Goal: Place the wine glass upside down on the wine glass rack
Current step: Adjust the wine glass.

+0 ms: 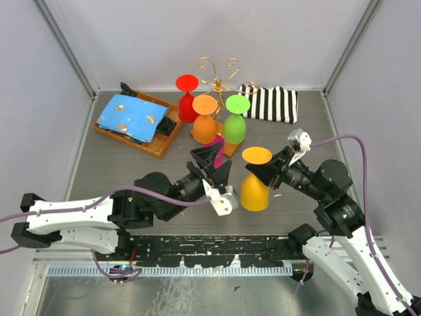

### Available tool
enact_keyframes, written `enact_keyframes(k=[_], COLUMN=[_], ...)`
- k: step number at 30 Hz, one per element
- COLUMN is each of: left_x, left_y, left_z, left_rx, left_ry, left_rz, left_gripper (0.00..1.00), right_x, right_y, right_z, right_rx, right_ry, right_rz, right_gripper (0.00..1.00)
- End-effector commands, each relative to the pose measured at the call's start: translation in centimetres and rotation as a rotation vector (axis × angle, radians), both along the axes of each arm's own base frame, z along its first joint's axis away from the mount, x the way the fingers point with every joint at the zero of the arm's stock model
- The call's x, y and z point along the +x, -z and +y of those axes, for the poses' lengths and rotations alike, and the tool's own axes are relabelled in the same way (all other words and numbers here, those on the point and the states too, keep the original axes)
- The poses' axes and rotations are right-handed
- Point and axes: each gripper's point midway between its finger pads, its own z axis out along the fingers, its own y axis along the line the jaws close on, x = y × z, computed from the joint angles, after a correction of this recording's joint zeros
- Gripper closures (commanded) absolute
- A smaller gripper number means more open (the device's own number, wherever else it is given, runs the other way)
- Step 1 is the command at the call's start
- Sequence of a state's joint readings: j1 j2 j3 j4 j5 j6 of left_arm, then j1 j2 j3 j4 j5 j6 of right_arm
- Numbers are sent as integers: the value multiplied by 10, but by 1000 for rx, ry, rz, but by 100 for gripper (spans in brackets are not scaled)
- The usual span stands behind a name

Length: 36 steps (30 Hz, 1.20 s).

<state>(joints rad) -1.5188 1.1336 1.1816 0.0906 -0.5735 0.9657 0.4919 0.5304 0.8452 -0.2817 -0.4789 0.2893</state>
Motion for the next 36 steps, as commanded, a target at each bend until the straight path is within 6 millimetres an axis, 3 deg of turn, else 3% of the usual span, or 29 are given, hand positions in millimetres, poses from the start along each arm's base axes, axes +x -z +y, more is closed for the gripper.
enact_keyframes(k=[1, 7, 13, 22, 32, 36], left_x=[-14, -38, -34, -26, -20, -16], left_y=[6, 21, 16, 22, 4, 1], left_z=[1, -4, -13, -35, -35, -34], left_rx=[44, 130, 137, 173, 98, 86], left_ry=[107, 266, 242, 205, 165, 134], left_rz=[30, 40, 16, -31, -59, -61], left_gripper=[39, 35, 47, 53, 71, 93], right_x=[0, -20, -36, -48, -47, -45], right_y=[-16, -22, -21, -34, -25, -24], right_z=[1, 5, 14, 19, 21, 22], right_rx=[8, -8, -16, 33, 27, 31], right_ry=[-7, -104, -221, -290, -298, -298], right_rz=[-55, -114, -100, -98, -59, -51], right_gripper=[100, 100, 100, 100, 100, 99])
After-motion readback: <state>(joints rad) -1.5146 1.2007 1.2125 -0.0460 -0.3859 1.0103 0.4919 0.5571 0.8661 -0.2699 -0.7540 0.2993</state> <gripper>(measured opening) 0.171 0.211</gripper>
